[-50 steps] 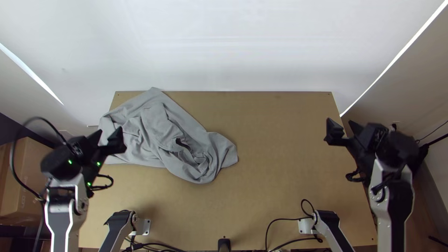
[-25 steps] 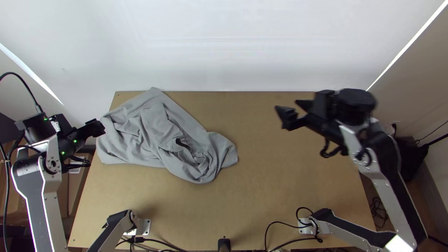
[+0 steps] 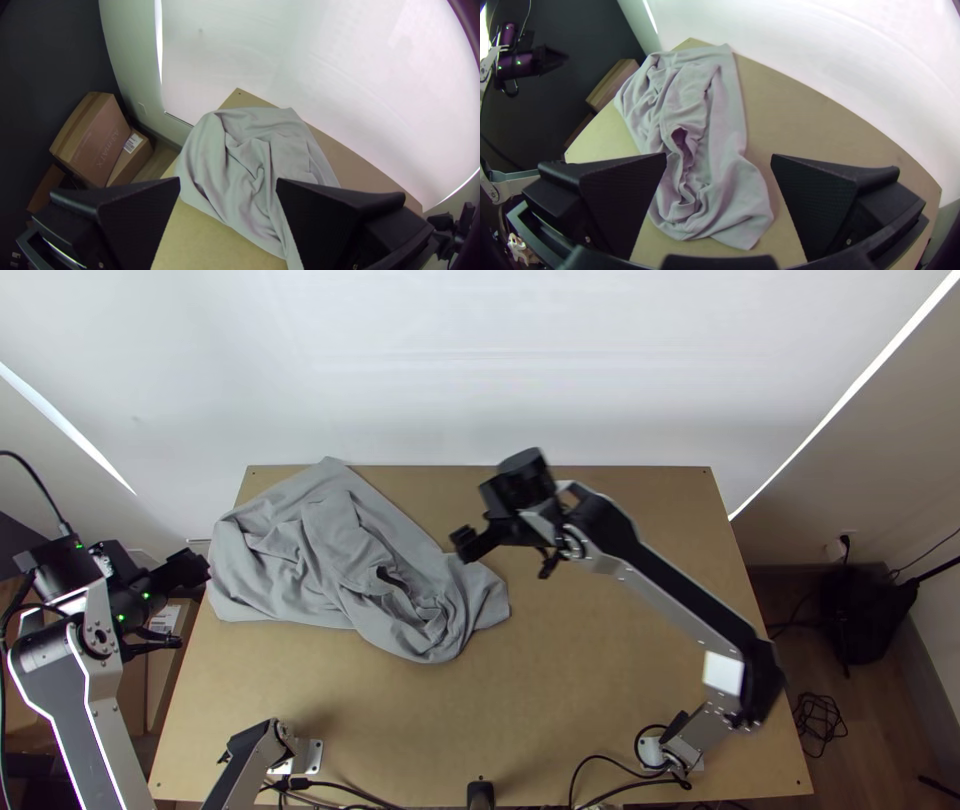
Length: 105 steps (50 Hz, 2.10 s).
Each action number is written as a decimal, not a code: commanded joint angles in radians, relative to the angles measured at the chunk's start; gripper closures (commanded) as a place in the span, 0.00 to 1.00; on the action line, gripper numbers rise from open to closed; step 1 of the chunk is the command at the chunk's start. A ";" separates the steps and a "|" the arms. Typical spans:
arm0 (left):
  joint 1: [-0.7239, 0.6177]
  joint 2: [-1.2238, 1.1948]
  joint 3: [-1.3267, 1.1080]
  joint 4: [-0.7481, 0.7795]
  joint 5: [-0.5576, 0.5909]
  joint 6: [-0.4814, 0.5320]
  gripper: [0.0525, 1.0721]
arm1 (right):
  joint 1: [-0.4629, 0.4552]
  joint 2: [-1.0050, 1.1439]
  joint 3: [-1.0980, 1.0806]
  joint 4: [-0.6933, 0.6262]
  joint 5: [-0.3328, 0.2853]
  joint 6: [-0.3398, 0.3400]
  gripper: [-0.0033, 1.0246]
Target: Fold the t-shirt
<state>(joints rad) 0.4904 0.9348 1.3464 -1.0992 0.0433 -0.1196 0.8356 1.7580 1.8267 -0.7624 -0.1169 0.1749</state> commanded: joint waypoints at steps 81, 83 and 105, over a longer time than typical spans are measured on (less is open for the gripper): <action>0.112 -0.042 -0.032 0.025 0.004 0.078 0.05 | 0.178 0.689 0.454 0.046 -0.095 0.029 0.31; 0.112 -0.039 -0.032 0.027 0.004 0.077 0.05 | 0.174 0.689 0.451 0.046 -0.095 0.025 0.31; 0.122 -0.021 -0.032 0.047 0.009 0.087 0.05 | 0.180 0.725 0.448 0.054 -0.081 0.008 0.70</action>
<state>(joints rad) 0.6037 0.9012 1.3273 -1.0660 0.0437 -0.0505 1.0058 2.4481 2.2673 -0.7124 -0.1989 0.2001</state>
